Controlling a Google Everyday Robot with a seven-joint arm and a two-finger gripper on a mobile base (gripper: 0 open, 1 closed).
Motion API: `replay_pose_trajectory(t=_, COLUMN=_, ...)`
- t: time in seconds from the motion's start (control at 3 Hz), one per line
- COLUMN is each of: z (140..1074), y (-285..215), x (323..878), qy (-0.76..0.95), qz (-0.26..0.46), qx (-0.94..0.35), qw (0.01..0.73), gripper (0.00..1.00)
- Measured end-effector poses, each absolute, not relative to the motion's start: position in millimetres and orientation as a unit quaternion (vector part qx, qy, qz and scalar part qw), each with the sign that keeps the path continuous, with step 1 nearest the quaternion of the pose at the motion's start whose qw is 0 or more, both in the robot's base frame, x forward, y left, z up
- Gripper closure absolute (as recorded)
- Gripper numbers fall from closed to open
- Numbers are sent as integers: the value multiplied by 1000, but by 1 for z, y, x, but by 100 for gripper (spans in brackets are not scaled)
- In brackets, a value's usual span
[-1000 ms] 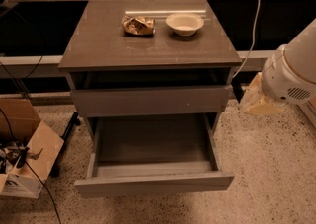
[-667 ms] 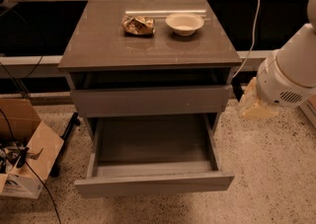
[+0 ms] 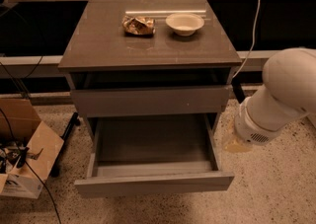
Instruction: Close middle drawer
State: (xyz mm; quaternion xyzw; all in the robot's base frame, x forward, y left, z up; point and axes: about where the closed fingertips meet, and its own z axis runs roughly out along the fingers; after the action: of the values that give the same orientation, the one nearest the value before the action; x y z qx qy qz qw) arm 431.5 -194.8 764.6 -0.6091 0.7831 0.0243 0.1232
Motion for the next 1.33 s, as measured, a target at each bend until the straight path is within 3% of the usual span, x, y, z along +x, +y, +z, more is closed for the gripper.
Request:
replay_pose_trajectory(t=0.67, z=640, y=-227, x=430, qy=812, qz=104, qx=-565, qw=100, gripper=100)
replay_pose_trajectory(t=1.33, z=602, y=-218, x=423, qy=822, qz=126, qx=-549, qw=80, gripper=100)
